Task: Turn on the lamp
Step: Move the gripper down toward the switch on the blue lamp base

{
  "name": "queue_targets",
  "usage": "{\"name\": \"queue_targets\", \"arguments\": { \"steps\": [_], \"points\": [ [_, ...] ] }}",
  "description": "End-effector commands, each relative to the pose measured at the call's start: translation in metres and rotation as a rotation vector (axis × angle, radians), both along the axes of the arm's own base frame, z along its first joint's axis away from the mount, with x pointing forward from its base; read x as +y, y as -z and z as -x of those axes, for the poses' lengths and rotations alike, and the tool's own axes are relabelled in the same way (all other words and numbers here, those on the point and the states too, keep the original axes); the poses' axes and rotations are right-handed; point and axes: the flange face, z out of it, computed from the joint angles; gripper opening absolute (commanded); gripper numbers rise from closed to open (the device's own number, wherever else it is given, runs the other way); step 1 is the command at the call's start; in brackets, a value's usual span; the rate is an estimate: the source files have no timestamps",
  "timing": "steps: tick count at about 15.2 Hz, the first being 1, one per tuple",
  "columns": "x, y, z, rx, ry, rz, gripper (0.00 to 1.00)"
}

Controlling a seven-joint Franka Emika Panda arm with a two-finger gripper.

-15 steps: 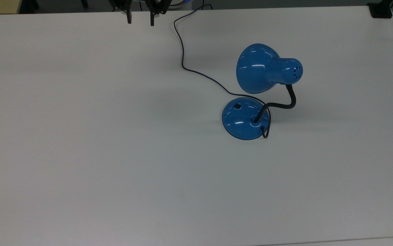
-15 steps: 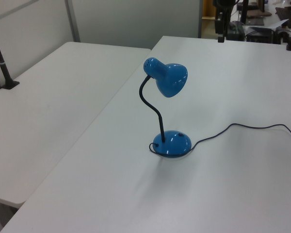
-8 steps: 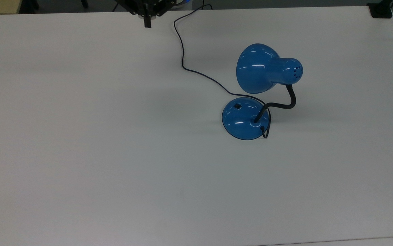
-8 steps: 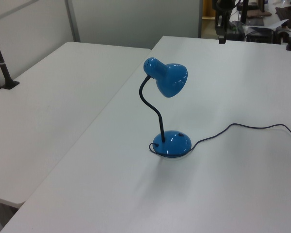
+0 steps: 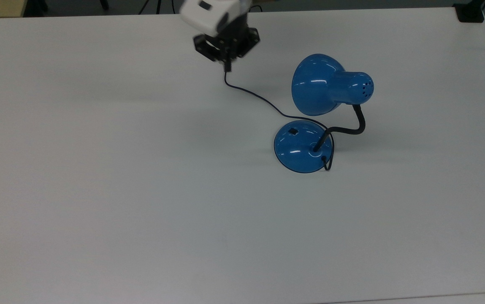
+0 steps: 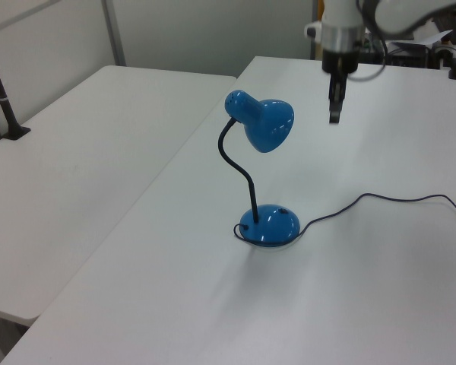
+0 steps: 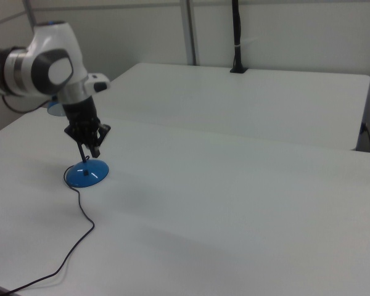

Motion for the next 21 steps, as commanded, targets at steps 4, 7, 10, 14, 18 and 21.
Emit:
{"name": "queue_targets", "arguments": {
  "steps": [4, 7, 10, 14, 18, 21],
  "points": [
    [0.061, 0.091, 0.016, -0.132, -0.358, -0.058, 0.00],
    [0.075, 0.112, -0.001, -0.242, -0.386, -0.117, 0.00],
    [0.100, 0.127, -0.010, -0.330, -0.445, -0.133, 0.00],
    [0.118, 0.137, -0.014, -0.381, -0.475, -0.151, 0.00],
    [0.124, 0.142, -0.016, -0.396, -0.474, -0.161, 0.00],
    [0.122, 0.143, -0.017, -0.394, -0.469, -0.160, 0.00]
  ]
}}
